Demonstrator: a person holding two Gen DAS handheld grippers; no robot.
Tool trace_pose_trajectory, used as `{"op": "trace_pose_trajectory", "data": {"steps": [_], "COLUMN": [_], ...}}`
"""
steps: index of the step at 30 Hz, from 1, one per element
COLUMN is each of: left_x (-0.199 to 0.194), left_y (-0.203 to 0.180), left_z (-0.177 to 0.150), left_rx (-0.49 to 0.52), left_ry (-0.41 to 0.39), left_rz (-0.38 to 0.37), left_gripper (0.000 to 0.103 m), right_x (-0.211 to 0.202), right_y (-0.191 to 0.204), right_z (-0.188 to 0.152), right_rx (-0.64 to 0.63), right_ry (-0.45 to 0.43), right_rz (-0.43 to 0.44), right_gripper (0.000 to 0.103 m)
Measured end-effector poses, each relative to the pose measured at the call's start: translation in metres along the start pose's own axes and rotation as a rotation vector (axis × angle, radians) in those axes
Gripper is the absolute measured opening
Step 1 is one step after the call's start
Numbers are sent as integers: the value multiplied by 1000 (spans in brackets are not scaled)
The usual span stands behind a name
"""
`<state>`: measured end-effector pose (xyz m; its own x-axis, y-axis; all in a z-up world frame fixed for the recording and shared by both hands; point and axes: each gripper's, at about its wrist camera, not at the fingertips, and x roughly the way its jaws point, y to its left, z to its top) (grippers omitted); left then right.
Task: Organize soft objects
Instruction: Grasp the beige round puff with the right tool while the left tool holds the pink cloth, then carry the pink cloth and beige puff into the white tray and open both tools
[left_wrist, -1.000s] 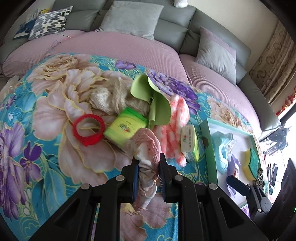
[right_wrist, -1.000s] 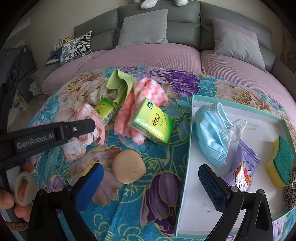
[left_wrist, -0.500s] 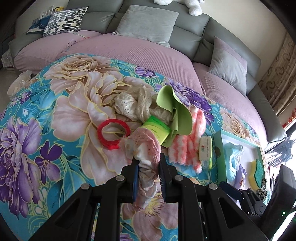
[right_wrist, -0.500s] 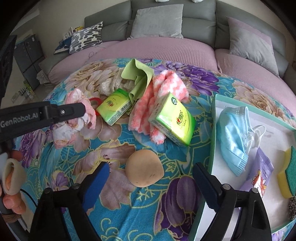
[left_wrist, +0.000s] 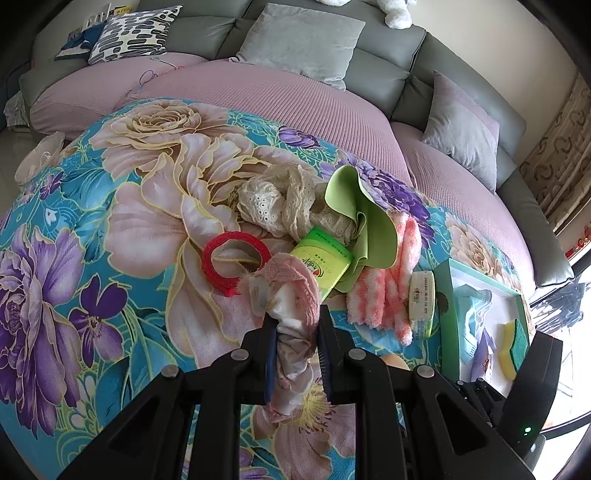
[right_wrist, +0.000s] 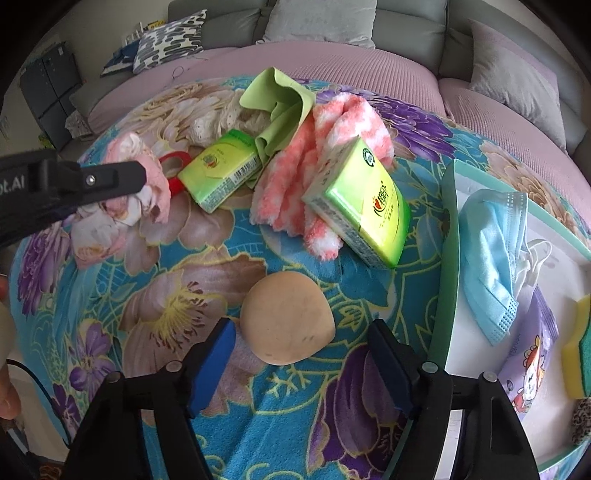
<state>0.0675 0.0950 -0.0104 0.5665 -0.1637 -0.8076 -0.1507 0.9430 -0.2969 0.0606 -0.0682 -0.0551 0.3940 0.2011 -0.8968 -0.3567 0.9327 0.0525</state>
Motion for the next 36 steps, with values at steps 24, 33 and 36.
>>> {"op": "trace_pose_trajectory", "data": {"steps": [24, 33, 36], "left_x": [-3, -12, -21], "left_y": [-4, -10, -17], "left_z": [-1, -1, 0], "left_rx": [20, 34, 49], "left_ry": [-7, -39, -65], "left_rz": [10, 6, 5], "left_gripper": [20, 20, 20], "right_x": [-4, -19, -30], "right_y": [-3, -9, -12], "right_z": [-1, -1, -1], "right_rx": [4, 19, 28], "right_ry": [-27, -64, -94], "right_rz": [31, 46, 52], "right_gripper": [53, 53, 53]}}
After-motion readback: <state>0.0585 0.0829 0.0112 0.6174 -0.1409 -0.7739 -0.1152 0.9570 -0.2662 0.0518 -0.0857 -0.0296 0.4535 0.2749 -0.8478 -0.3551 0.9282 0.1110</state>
